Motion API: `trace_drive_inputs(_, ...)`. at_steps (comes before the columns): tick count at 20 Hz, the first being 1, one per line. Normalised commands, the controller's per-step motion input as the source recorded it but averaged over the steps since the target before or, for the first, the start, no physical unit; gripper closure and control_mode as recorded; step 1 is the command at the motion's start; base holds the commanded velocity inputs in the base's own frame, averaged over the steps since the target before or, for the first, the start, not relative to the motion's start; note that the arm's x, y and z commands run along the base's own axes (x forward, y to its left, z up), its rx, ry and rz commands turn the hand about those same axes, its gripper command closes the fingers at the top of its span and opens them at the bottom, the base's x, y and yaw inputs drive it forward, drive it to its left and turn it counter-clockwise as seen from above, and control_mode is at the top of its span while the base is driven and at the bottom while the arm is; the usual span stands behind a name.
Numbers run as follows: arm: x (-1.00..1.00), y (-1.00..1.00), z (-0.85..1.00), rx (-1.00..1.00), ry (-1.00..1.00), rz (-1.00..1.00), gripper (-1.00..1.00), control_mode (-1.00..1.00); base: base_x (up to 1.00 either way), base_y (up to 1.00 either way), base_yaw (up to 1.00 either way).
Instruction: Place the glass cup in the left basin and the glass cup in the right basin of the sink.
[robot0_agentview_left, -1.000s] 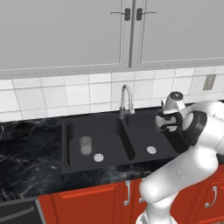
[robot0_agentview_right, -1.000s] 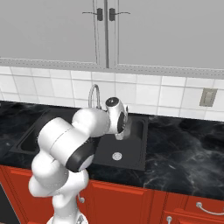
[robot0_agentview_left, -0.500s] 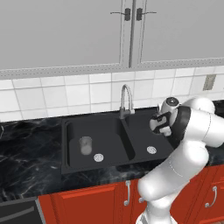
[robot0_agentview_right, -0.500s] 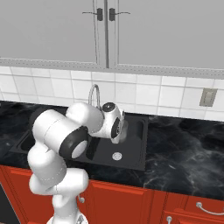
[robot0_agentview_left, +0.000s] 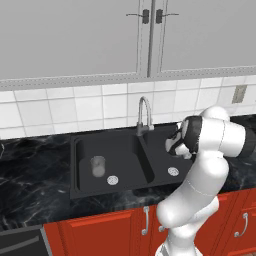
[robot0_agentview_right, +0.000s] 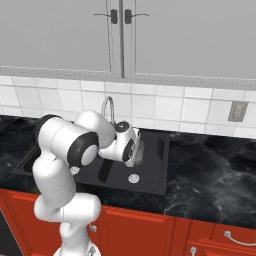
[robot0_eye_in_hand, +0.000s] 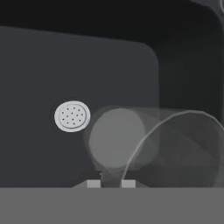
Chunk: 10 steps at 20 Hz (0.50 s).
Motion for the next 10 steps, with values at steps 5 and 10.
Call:
trace_drive_inputs(5, 0.07, 0.02, -0.33, 0.0, 0.0, 0.0, 1.0, -1.0, 0.0, 0.0, 0.0)
trace_drive_inputs(10, 0.07, 0.0, -0.31, 0.0, 0.0, 0.0, 1.0, -1.0, 0.0, 0.0, 0.0)
